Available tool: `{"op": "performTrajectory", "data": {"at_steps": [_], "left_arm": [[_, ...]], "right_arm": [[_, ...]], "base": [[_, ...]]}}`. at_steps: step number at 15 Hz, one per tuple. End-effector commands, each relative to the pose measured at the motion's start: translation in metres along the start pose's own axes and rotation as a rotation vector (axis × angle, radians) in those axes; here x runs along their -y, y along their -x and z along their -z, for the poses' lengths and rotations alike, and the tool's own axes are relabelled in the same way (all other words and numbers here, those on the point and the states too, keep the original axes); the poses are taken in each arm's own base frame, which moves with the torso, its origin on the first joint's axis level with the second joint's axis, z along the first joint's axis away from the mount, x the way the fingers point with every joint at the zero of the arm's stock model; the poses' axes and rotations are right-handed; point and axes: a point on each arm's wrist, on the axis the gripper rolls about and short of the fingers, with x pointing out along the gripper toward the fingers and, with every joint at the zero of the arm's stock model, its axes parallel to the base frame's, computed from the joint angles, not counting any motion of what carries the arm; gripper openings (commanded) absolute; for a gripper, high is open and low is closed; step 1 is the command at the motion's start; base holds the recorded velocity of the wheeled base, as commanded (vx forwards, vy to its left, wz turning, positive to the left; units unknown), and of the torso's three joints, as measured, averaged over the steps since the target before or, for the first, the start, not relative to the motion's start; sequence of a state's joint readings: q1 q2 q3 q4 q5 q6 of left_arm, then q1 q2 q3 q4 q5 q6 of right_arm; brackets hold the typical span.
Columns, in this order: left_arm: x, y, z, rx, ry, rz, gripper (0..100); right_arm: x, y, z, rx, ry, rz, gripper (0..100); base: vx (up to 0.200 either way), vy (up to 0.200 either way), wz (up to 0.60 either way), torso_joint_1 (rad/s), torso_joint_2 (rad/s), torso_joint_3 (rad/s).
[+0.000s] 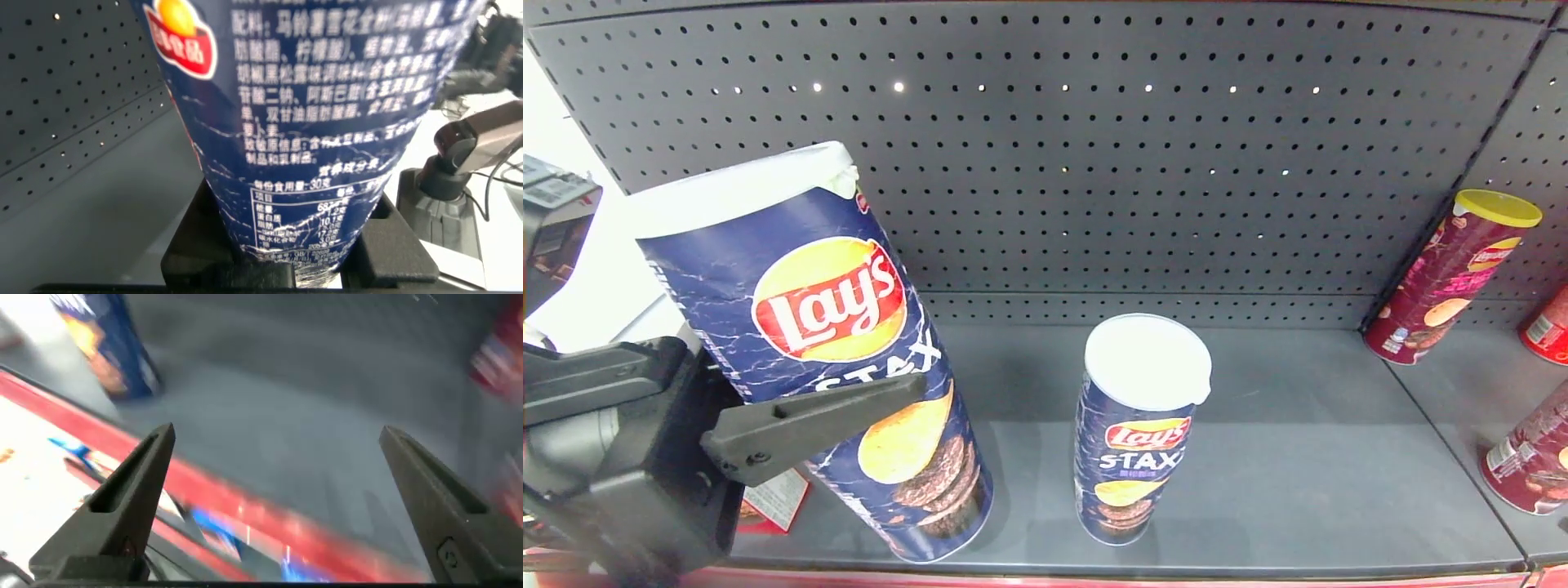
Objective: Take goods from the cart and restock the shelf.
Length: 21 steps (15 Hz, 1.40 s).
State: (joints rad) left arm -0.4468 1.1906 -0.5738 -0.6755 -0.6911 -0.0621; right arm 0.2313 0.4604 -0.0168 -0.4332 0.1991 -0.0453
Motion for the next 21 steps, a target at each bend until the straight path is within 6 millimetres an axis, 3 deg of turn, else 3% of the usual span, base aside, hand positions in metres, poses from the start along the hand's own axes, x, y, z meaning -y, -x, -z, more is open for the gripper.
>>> {"op": "performTrajectory", "data": {"at_steps": [1, 5, 8, 11, 18, 21], "left_arm": [[0.001, 0.0, 0.002, -0.005, 0.004, 0.005, 0], [0.002, 0.0, 0.004, -0.01, 0.006, 0.01, 0], [0.005, 0.003, 0.002, 0.0, -0.002, 0.02, 0], [0.006, 0.003, 0.001, 0.0, -0.004, 0.054, 0], [0.007, 0.003, -0.005, 0.01, -0.002, 0.095, 0], [0.001, -0.004, -0.018, 0.035, 0.0, 0.095, 0]], "right_arm": [[-0.006, 0.039, 0.034, 0.031, -0.01, 0.252, 100], [-0.005, 0.039, 0.041, -0.029, -0.026, 0.299, 100], [0.0, 0.04, 0.042, -0.043, -0.016, 0.532, 100], [-0.006, 0.038, 0.046, -0.071, -0.007, 0.248, 100], [-0.006, 0.038, 0.048, -0.086, -0.054, 0.266, 100], [-0.006, 0.038, 0.048, -0.086, -0.054, 0.266, 100]], "base": [[0.0, 0.0, 0.0, 0.0, 0.0, 0.0], [0.0, 0.0, 0.0, 0.0, 0.0, 0.0], [0.0, 0.0, 0.0, 0.0, 0.0, 0.0], [0.0, 0.0, 0.0, 0.0, 0.0, 0.0], [0.0, 0.0, 0.0, 0.0, 0.0, 0.0], [0.0, 0.0, 0.0, 0.0, 0.0, 0.0]]}}
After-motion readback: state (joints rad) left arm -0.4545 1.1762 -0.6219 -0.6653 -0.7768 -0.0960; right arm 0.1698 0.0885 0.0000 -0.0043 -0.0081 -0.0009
